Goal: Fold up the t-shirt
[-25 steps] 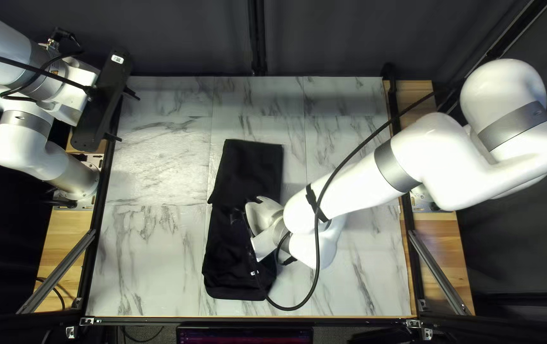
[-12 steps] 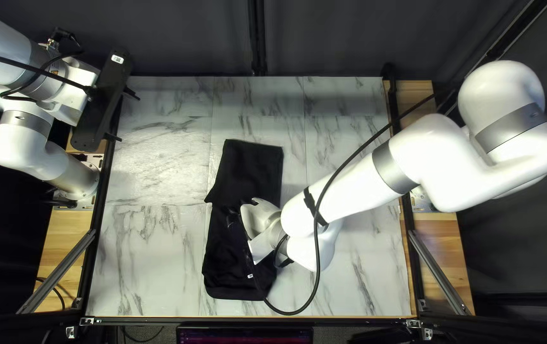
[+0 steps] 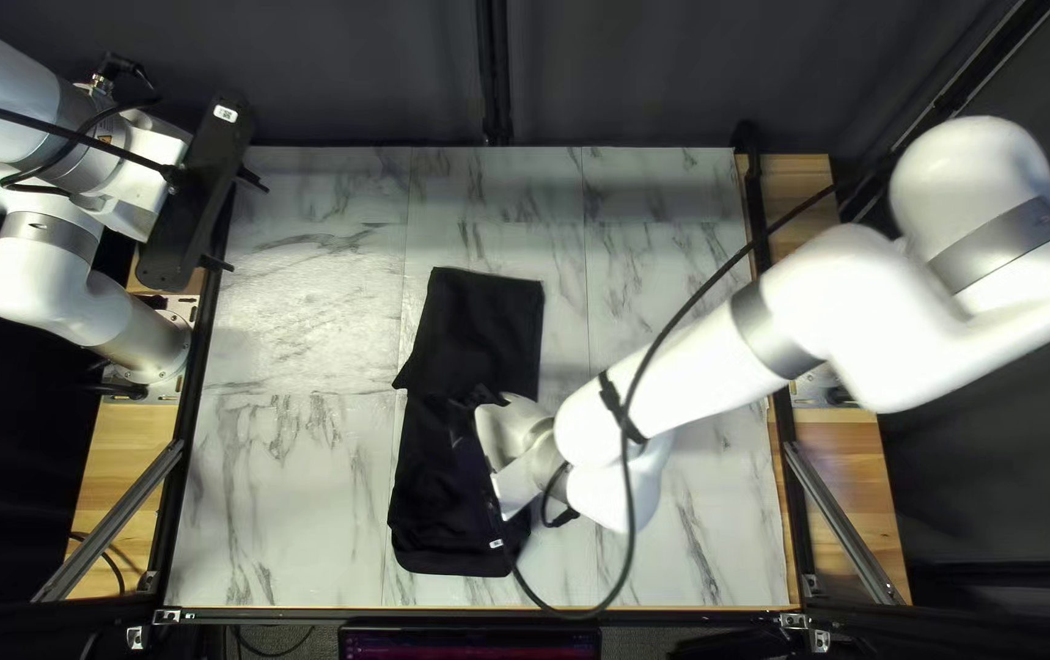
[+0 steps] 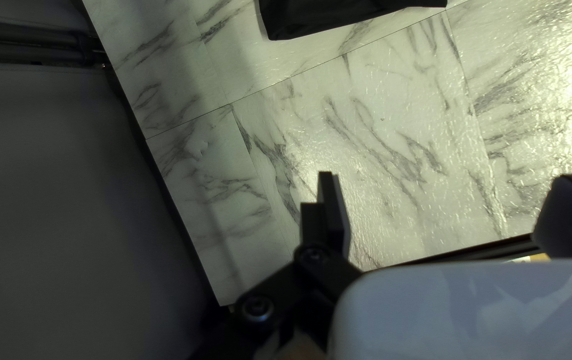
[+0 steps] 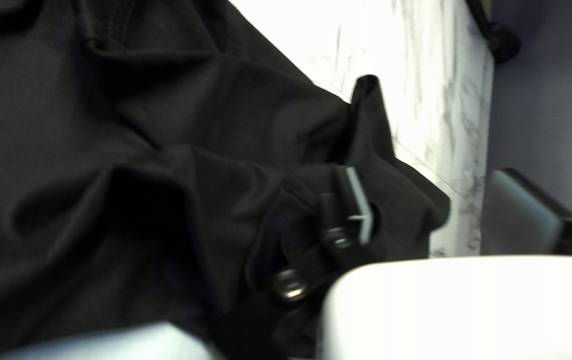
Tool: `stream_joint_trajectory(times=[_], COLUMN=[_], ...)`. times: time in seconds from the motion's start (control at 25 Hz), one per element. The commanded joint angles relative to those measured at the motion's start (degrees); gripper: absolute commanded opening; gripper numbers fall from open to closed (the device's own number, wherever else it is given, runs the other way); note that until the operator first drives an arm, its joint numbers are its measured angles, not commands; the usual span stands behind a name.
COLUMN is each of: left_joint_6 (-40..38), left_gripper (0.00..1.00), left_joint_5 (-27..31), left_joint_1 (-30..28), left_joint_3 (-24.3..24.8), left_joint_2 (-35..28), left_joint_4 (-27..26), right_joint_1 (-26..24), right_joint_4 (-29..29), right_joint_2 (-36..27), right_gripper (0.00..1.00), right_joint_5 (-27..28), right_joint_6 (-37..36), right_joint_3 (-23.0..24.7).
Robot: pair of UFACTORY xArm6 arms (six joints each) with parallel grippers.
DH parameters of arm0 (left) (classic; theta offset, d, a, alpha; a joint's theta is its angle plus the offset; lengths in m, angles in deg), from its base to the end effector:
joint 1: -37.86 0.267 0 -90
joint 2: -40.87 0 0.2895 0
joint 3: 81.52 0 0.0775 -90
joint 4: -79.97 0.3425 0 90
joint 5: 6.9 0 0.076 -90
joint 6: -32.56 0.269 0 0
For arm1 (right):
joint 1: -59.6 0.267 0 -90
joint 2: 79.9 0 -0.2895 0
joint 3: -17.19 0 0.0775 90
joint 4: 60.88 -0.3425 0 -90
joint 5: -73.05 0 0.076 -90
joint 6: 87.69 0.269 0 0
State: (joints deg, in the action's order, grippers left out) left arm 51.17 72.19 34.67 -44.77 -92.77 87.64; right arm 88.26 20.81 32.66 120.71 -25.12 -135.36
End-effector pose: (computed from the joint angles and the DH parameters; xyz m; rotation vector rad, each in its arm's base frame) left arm 0.2867 0.0174 0.3639 -2.8820 0.5621 -0.4289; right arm 0.5323 0.1244 0.1262 2.2234 0.5981 0.7456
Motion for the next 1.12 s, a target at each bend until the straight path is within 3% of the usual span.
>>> stream_joint_trajectory(times=[0.04, 0.36, 1.12], left_joint_6=[0.0, 0.0, 0.0], left_gripper=[1.0, 1.0, 1.0], left_joint_5=[0.0, 0.0, 0.0], left_joint_1=[0.0, 0.0, 0.0], left_joint_3=[0.0, 0.0, 0.0], left_joint_2=[0.0, 0.0, 0.0], left_joint_4=[0.0, 0.0, 0.0], right_joint_1=[-0.26, -1.59, -4.79], right_joint_4=[-0.99, -0.51, 1.9], right_joint_2=[1.53, 6.44, 6.35], right_gripper=[1.0, 1.0, 1.0], right_joint_5=[1.29, 2.26, 3.22], right_joint_6=[0.71, 1.76, 2.22], right_joint_3=[-1.03, -6.07, -4.92])
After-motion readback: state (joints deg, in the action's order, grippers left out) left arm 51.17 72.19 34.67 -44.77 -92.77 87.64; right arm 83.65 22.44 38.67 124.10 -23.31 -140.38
